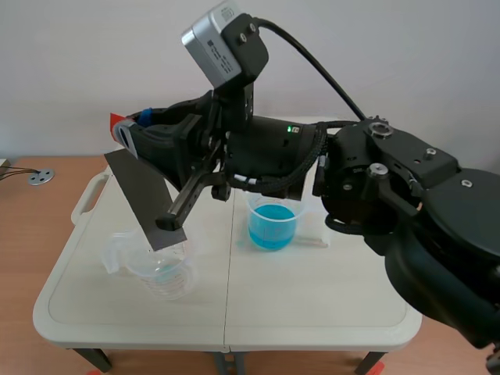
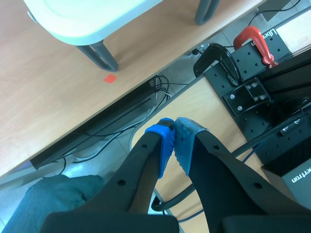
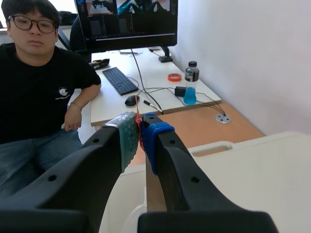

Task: Hold the metal plate by the orange handle, dip it into the blue solution, take it out and point at it, then put the plate back in the beaker on the left.
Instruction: 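Move the plate over the blue solution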

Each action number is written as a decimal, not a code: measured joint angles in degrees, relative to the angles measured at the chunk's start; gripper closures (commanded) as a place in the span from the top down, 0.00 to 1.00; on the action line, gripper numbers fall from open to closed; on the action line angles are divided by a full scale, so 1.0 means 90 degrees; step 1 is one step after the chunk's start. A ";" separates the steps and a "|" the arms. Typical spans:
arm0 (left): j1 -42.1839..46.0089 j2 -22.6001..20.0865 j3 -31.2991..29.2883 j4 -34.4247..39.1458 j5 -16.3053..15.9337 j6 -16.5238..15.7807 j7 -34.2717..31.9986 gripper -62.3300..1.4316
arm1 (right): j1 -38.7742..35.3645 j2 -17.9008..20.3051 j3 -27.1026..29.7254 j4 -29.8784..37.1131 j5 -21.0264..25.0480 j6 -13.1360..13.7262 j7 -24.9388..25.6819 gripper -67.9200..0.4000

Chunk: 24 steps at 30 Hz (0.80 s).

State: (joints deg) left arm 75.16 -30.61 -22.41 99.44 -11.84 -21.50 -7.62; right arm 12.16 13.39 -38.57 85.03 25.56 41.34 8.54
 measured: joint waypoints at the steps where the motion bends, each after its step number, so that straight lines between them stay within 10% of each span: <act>1: 0.0000 0.0000 0.0000 0.0002 0.0000 0.0000 0.0002 0.07 | -0.0002 0.0034 0.0024 0.0075 0.0000 0.0000 0.0000 0.03; 24: -0.0168 -0.0002 -0.0274 0.0682 0.0143 -0.0012 0.0024 0.07 | 0.0000 0.1022 0.1841 0.0763 0.0840 -0.0019 -0.0279 0.02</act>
State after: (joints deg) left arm 73.65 -30.63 -24.88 105.58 -10.55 -21.61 -7.40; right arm 12.16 22.59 -22.00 91.90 33.12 41.17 6.02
